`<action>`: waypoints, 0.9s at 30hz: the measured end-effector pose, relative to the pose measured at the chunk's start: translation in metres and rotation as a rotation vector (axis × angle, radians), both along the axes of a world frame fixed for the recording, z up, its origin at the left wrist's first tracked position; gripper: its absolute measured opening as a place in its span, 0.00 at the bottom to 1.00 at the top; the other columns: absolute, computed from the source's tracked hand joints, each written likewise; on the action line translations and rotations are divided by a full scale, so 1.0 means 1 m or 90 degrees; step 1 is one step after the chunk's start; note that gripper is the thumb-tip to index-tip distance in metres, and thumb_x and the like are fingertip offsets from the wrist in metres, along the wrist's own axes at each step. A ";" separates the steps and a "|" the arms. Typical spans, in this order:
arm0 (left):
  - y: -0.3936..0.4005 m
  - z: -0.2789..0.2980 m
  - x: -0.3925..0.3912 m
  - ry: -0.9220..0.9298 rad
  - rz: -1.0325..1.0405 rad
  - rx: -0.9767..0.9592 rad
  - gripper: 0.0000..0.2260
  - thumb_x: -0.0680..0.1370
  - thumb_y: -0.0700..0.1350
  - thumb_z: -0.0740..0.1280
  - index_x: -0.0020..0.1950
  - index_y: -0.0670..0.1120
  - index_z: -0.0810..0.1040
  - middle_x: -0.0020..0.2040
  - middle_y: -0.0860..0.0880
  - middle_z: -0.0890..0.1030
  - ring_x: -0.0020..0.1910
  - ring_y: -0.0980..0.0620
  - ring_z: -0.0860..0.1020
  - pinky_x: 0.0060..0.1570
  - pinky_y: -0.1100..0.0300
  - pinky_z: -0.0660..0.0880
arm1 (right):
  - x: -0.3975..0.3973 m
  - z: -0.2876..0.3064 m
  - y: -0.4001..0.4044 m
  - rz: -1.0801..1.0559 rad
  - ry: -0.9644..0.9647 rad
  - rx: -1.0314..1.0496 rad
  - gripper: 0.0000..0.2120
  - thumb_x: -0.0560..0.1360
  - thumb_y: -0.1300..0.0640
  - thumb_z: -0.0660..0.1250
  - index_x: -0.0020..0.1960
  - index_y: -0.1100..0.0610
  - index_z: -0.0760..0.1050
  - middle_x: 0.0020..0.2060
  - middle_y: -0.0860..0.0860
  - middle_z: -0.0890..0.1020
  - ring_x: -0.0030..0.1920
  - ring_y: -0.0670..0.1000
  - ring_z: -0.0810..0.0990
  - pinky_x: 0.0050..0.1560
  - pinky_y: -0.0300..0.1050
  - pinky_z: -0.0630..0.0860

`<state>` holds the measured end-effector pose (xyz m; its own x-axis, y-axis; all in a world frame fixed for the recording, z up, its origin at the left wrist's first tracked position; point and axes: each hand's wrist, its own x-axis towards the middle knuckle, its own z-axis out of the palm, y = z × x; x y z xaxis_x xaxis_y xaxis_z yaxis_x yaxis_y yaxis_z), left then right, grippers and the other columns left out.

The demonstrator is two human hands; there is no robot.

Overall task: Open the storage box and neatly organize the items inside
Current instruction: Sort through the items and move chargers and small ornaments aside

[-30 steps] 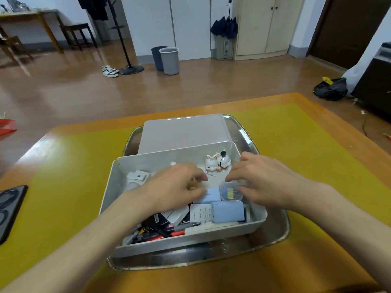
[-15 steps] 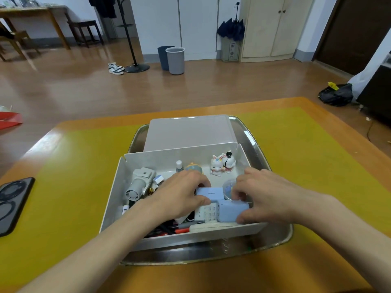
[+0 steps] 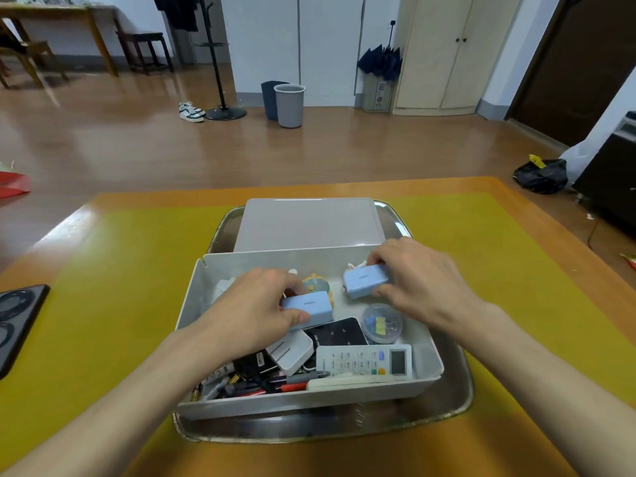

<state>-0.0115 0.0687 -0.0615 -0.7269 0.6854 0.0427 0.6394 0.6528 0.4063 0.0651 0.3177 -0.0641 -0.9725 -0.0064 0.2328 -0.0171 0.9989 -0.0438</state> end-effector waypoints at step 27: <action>0.010 -0.015 -0.007 0.062 -0.013 0.065 0.09 0.74 0.54 0.71 0.49 0.51 0.82 0.43 0.55 0.81 0.43 0.52 0.76 0.44 0.53 0.74 | -0.013 -0.018 -0.003 -0.029 -0.118 0.189 0.05 0.72 0.50 0.68 0.46 0.47 0.82 0.44 0.45 0.82 0.57 0.50 0.74 0.69 0.53 0.56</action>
<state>-0.0185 0.0784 -0.0763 -0.7019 0.6885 0.1825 0.6917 0.5978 0.4051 0.0525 0.3152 -0.0826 -0.9989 -0.0023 0.0473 0.0097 0.9681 0.2504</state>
